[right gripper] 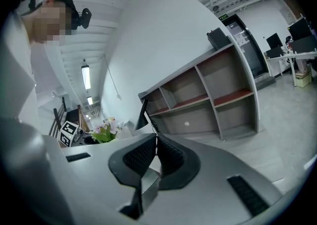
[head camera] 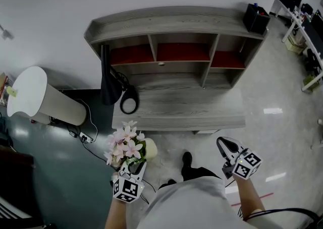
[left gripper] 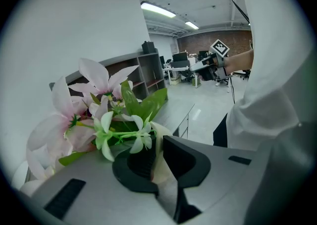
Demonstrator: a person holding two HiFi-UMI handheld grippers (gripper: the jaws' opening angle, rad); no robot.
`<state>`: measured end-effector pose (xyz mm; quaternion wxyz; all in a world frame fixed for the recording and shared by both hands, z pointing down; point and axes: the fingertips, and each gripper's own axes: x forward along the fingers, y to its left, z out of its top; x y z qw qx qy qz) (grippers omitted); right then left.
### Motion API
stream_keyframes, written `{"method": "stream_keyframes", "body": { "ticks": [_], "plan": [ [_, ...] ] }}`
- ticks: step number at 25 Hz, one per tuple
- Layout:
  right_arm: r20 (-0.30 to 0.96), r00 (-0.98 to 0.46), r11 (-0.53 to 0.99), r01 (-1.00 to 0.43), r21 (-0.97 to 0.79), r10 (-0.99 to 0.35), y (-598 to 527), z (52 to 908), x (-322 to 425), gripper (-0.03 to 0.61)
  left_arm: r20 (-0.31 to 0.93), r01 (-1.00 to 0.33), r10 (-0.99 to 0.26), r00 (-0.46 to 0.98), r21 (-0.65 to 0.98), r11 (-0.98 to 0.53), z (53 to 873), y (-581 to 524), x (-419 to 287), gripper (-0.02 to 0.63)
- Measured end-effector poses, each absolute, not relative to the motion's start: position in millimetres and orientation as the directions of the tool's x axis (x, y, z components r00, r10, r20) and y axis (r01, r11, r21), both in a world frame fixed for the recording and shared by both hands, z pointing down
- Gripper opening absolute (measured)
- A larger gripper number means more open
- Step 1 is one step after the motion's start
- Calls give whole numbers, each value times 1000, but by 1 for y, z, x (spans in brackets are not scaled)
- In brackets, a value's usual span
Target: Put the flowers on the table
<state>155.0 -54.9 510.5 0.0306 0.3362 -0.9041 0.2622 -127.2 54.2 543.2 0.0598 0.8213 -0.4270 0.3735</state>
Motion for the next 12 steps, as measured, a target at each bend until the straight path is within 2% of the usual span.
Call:
{"method": "stream_keyframes", "body": {
  "ticks": [12],
  "plan": [
    [249,-806,653,-584,-483,-537,-44,516,144,18,664,-773,-675,322,-227,-593,533,63,-126,55]
  ]
}}
